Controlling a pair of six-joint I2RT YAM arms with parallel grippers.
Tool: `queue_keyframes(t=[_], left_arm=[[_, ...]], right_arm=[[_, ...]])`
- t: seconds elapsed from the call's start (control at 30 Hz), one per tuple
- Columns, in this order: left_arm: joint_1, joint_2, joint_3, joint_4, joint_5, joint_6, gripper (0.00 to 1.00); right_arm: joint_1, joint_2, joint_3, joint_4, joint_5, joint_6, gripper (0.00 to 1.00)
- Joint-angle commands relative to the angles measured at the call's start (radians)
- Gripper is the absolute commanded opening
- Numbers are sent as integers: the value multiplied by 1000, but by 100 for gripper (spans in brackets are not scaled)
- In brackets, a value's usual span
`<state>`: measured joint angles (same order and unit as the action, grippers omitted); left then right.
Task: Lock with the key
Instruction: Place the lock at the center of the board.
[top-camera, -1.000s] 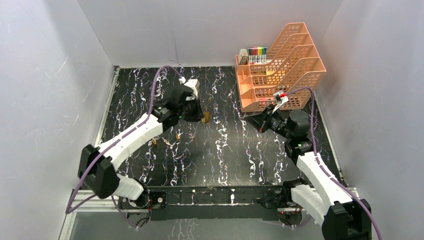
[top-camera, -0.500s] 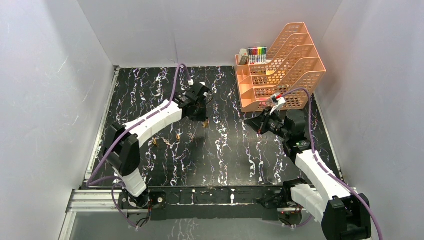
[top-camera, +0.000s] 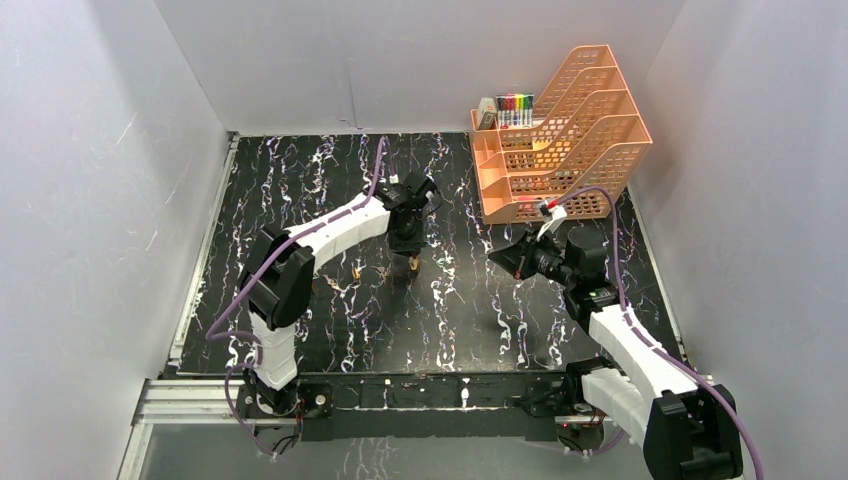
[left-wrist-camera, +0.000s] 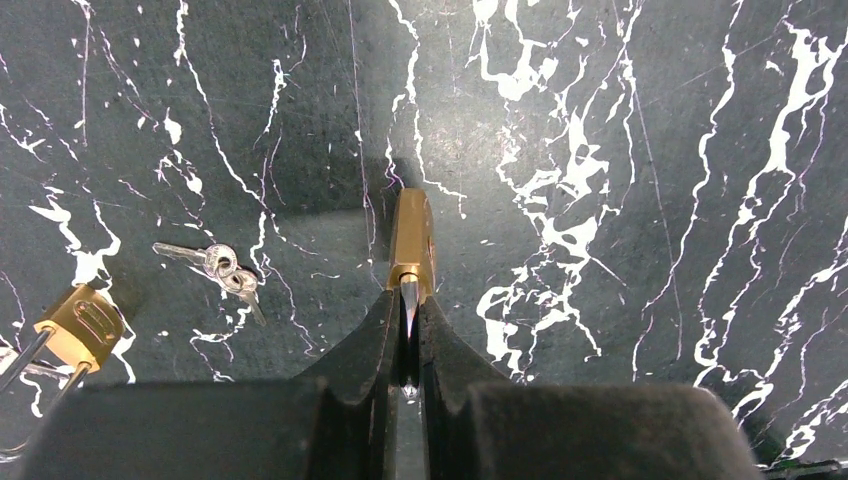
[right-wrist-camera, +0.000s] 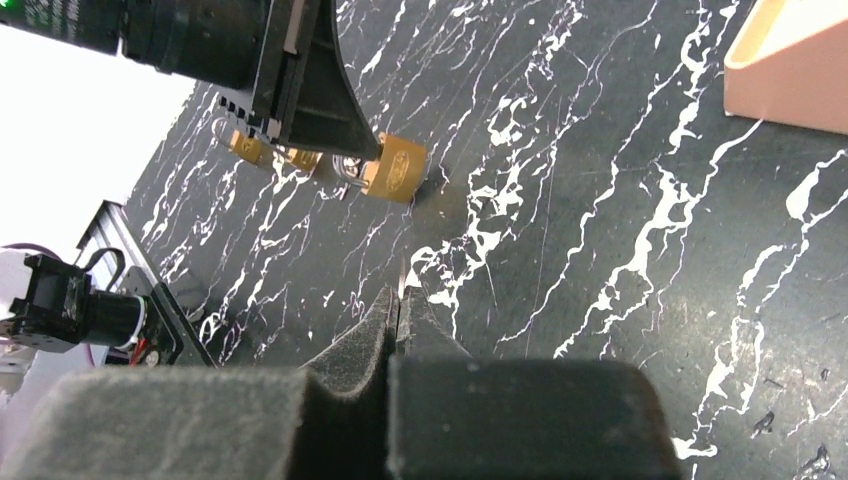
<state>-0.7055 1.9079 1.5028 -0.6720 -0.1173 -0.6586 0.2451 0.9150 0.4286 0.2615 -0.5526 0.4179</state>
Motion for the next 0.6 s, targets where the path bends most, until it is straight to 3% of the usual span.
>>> queue_keyframes(t=[0.0, 0.57], left_arm=[[-8, 10, 87, -76, -18, -35, 0], [-28, 51, 171, -182, -32, -90, 0]], right_arm=[[6, -28, -13, 46, -6, -11, 0], [6, -31, -60, 64, -9, -8, 0]])
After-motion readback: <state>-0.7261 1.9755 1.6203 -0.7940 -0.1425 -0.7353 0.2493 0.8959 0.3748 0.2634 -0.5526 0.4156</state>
